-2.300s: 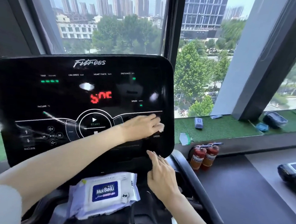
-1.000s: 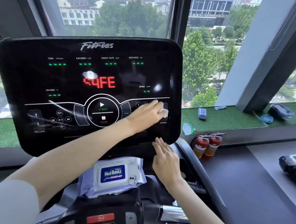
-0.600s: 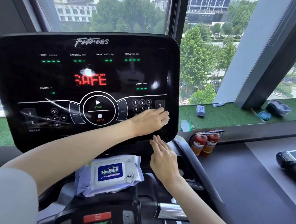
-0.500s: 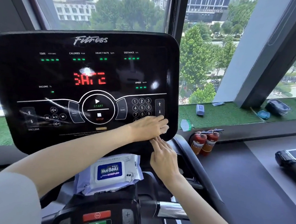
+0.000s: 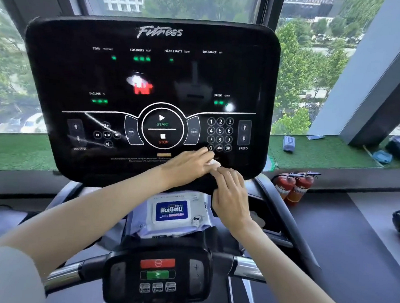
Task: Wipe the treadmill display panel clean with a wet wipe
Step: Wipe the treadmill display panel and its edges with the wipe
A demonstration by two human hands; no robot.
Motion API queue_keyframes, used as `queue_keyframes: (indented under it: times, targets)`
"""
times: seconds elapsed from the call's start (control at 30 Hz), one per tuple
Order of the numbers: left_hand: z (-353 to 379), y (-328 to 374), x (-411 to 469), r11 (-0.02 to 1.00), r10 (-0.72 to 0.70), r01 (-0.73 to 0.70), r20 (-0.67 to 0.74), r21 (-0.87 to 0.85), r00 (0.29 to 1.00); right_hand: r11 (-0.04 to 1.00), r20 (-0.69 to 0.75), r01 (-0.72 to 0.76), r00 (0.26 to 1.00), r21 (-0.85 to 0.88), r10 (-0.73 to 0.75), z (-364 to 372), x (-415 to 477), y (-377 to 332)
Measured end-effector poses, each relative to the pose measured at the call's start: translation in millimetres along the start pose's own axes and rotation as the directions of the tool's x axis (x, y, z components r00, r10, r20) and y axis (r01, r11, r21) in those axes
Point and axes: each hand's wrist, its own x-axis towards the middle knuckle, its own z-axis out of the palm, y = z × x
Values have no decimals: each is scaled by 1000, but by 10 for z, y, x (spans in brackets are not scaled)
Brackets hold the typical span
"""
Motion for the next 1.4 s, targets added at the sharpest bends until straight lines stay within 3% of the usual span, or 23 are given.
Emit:
queue_keyframes:
  times: [0.17, 0.33, 0.47, 0.53, 0.6, 0.67, 0.7, 0.73, 0.77, 0.87, 0.9, 0.93, 0.97, 1.0, 1.07, 1.1, 1.13, 1.17, 1.27, 1.3, 1.33, 1.37, 1.4]
  targets:
    - [-74, -133, -500, 996, -90, 91, 26, -12, 996, 999, 63, 11, 998, 30, -13, 131, 115, -278]
    - [-3, -355, -974, 952, -272, 278, 65, -126, 960, 995, 88, 44, 995, 92, -52, 288, 148, -535]
    - [-99, -544, -1435, 873, -482, 469, -85, -135, 872, 993, 51, 62, 996, 99, -67, 410, 185, -716]
    - [-121, -671, -1674, 742, -667, 625, -170, -244, 725, 994, 13, 68, 997, 89, -70, 457, 190, -778]
    - [-128, -791, -1824, 644, -763, 706, -325, -296, 559, 996, 3, 78, 997, 44, -78, 485, 184, -805]
    - [-135, -857, -1878, 491, -852, 771, -406, -405, 329, 998, 7, 61, 998, 13, -61, 495, 202, -806]
    - [-137, -844, -1855, 398, -891, 787, -405, -472, 207, 999, 12, 47, 999, 5, -47, 493, 217, -805]
    - [-114, -813, -1789, 358, -905, 787, -395, -503, 159, 999, 19, 38, 999, -6, -38, 489, 231, -809]
    - [-102, -736, -1700, 368, -907, 779, -379, -508, 181, 999, 30, 37, 999, -19, -37, 488, 241, -811]
    - [-44, -545, -1524, 664, -747, 679, -306, -313, 590, 997, 67, 52, 997, -58, -48, 504, 248, -802]
    - [-75, -582, -1556, 710, -704, 642, -267, -291, 658, 997, 73, 51, 996, -57, -47, 510, 251, -793]
    - [-109, -665, -1612, 690, -723, 657, -254, -303, 642, 998, 76, 49, 996, -47, -46, 513, 254, -785]
    - [-150, -754, -1666, 621, -784, 704, -280, -346, 554, 998, 80, 52, 996, -34, -49, 514, 256, -775]
    - [-193, -846, -1711, 500, -863, 756, -317, -423, 393, 998, 82, 58, 995, -18, -56, 511, 253, -763]
    - [-270, -961, -1687, 208, -943, 767, -333, -607, -8, 996, 81, 85, 993, 3, -85, 499, 243, -732]
    - [-261, -950, -1594, 135, -937, 748, -329, -650, -117, 995, 81, 100, 992, 6, -100, 493, 235, -713]
    - [-245, -896, -1453, 155, -928, 735, -352, -661, -121, 993, 84, 114, 990, 10, -114, 490, 232, -695]
    - [-206, -795, -1291, 242, -924, 731, -382, -638, -27, 992, 90, 127, 988, 15, -128, 485, 235, -678]
    - [-57, -426, -986, 672, -735, 639, -437, -374, 518, 983, 98, 179, 978, 37, -182, 466, 267, -609]
    - [-25, -416, -1008, 758, -649, 586, -423, -289, 632, 979, 91, 198, 975, 53, -202, 452, 273, -571]
    - [-26, -477, -1069, 775, -629, 572, -425, -270, 651, 977, 80, 204, 975, 67, -209, 431, 275, -526]
    - [-58, -555, -1136, 731, -677, 609, -448, -309, 584, 978, 63, 192, 978, 77, -197, 403, 270, -470]
    - [-99, -649, -1205, 632, -761, 670, -478, -390, 439, 983, 41, 166, 985, 82, -169, 376, 264, -411]
